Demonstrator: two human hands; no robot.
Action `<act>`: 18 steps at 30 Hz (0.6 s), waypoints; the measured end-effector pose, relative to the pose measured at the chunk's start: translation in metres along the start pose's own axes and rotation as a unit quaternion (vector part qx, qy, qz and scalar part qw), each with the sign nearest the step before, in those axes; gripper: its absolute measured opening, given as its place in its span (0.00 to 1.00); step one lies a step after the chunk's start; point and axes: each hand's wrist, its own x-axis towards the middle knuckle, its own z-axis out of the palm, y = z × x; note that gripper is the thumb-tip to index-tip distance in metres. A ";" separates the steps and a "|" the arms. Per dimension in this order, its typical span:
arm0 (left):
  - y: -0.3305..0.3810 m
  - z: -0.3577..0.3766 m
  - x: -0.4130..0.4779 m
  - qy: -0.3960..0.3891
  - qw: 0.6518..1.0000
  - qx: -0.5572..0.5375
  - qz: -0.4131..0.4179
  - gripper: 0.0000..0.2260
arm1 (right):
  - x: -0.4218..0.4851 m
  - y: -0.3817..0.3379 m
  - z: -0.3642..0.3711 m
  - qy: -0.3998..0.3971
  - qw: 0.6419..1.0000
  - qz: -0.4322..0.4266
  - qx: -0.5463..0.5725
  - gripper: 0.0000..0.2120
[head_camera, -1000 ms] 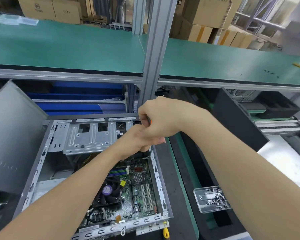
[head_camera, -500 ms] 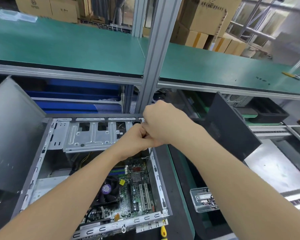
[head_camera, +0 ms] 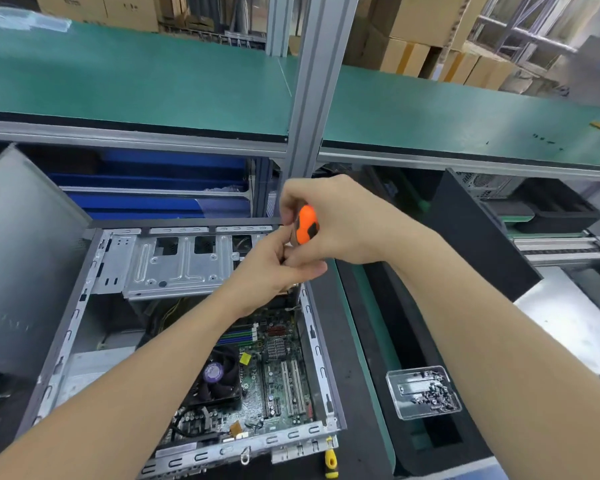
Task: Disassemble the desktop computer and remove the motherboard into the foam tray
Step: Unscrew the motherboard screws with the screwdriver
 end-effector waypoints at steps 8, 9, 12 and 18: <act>-0.034 -0.022 -0.050 0.050 0.992 0.034 -0.111 0.07 | -0.019 -0.002 0.090 0.098 0.981 0.103 0.132 0.15; -0.040 -0.024 -0.058 0.059 0.986 0.086 -0.130 0.05 | -0.022 -0.005 0.097 0.103 0.979 0.108 0.138 0.16; -0.060 -0.028 -0.070 0.058 0.934 0.302 -0.181 0.09 | -0.023 -0.010 0.101 0.124 0.976 0.107 0.146 0.17; -0.080 -0.029 -0.070 0.043 0.882 0.424 -0.200 0.10 | -0.019 -0.014 0.085 0.146 0.972 0.121 0.140 0.18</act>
